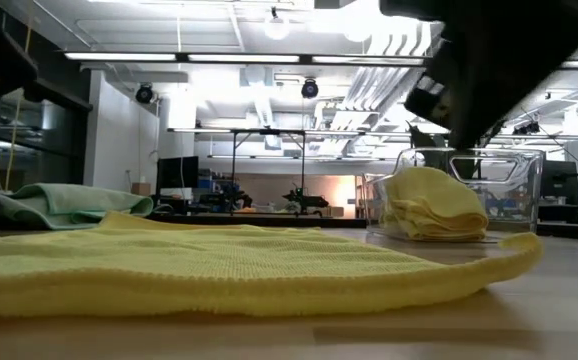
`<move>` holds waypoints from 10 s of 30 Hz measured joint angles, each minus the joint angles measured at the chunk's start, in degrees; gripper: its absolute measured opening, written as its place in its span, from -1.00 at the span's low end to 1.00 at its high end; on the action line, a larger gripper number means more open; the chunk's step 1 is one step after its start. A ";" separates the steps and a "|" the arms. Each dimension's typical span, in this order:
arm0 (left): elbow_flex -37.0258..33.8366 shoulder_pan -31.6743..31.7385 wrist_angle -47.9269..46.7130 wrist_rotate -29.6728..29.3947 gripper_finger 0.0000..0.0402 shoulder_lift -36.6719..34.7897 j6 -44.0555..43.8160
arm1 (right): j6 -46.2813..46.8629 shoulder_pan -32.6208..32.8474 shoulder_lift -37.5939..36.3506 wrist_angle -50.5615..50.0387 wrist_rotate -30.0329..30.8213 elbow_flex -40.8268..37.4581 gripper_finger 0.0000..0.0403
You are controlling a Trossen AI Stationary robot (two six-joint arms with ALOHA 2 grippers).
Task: Fold microfiber towels
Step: Fold the yellow microfiber towel
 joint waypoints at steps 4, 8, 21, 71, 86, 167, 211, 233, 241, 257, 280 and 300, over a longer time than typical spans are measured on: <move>0.04 -1.82 3.23 0.53 -0.28 4.42 1.36 | -1.07 1.35 0.12 -3.18 -1.46 0.00 -1.00; 0.04 -2.32 9.70 0.91 -0.28 9.53 1.36 | -1.07 1.67 0.17 -3.46 -1.51 0.00 -1.00; 2.40 -1.98 14.81 -0.43 -0.28 19.23 3.43 | -1.29 1.59 0.22 -3.58 -0.61 0.00 -1.00; 2.40 -1.96 15.56 0.01 -1.00 19.94 2.18 | -36.64 0.15 9.38 8.29 -11.15 -0.11 -0.27; 2.38 -1.96 14.90 0.03 -1.00 19.94 -0.17 | -36.60 0.25 9.35 8.60 -11.35 -0.11 -0.75; 1.92 20.84 -34.78 -35.19 -1.00 0.76 -36.30 | 10.77 -26.22 -0.39 -17.86 17.06 10.72 -1.00; 4.15 29.26 -41.79 -32.54 -0.06 -3.95 -15.62 | -0.57 -30.99 -2.59 -15.59 19.37 10.73 0.15; 4.74 11.00 -21.62 -23.20 -0.05 -4.65 13.41 | -8.19 -19.09 -5.35 -5.94 7.74 10.26 0.16; 4.76 13.10 -20.90 -14.66 -0.05 11.05 15.48 | -3.44 -18.62 -5.25 -5.87 8.15 7.47 0.16; 4.72 12.61 -20.97 -7.29 -0.17 17.70 13.96 | -2.54 -18.60 -5.25 -8.07 7.20 7.45 0.16; 4.72 9.37 -20.98 -7.84 -0.99 16.16 13.36 | -29.96 -11.25 10.52 -4.58 9.90 7.50 0.16; 4.79 7.86 -19.68 -3.95 -1.00 16.11 5.27 | -17.38 -10.83 12.88 -9.51 1.05 7.61 -0.91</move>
